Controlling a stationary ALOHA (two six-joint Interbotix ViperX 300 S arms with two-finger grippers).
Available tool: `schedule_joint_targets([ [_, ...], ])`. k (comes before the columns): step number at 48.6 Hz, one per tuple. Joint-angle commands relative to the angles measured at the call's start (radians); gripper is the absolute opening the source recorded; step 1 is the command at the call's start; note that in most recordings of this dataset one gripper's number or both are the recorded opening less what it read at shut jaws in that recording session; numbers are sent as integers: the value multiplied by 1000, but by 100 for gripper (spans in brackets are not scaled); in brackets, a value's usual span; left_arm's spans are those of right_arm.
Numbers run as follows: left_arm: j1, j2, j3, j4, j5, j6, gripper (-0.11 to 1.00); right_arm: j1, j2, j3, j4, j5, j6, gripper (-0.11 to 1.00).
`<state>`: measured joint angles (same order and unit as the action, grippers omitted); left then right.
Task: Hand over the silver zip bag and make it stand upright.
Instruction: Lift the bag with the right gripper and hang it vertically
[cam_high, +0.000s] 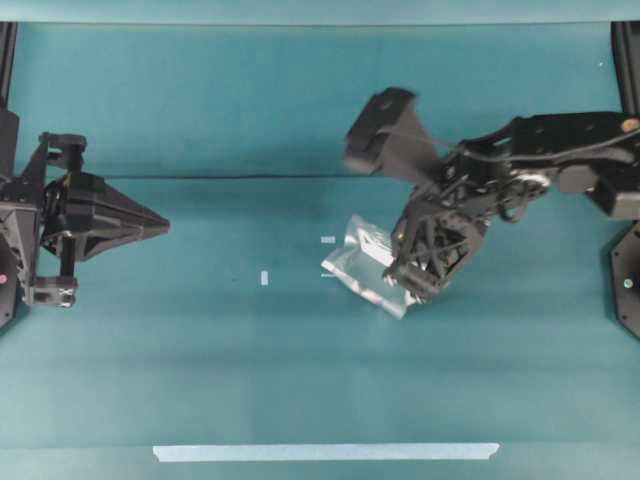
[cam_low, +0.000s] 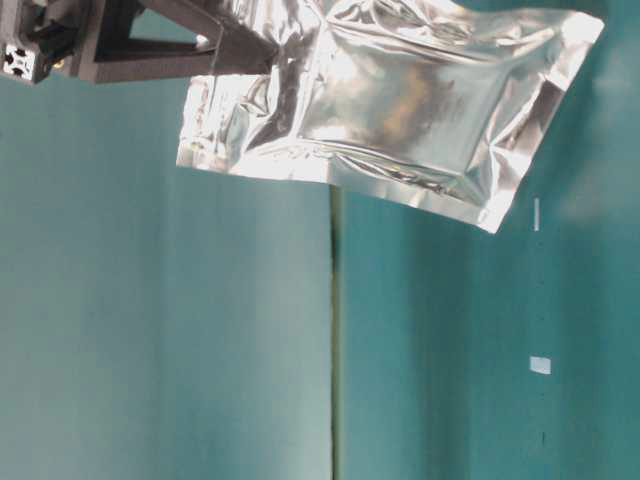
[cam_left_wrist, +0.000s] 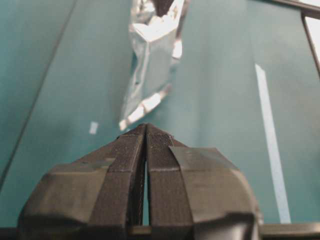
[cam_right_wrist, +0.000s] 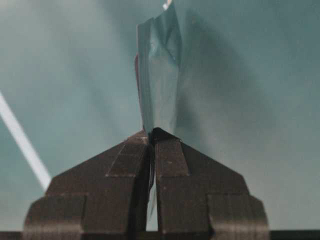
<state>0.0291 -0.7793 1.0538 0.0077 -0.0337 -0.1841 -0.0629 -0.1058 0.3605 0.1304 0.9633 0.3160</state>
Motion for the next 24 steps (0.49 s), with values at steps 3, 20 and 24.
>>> schedule_joint_targets([
  [3,2,0,-25,3,-2,2,-1,26,23,-87,-14,49,-120,4],
  [20,15,5,-21,3,-3,-2,44,32,92,-181,-60,104,-328,4],
  [24,20,8,-17,3,-3,-2,69,31,106,-193,-74,104,-350,4],
])
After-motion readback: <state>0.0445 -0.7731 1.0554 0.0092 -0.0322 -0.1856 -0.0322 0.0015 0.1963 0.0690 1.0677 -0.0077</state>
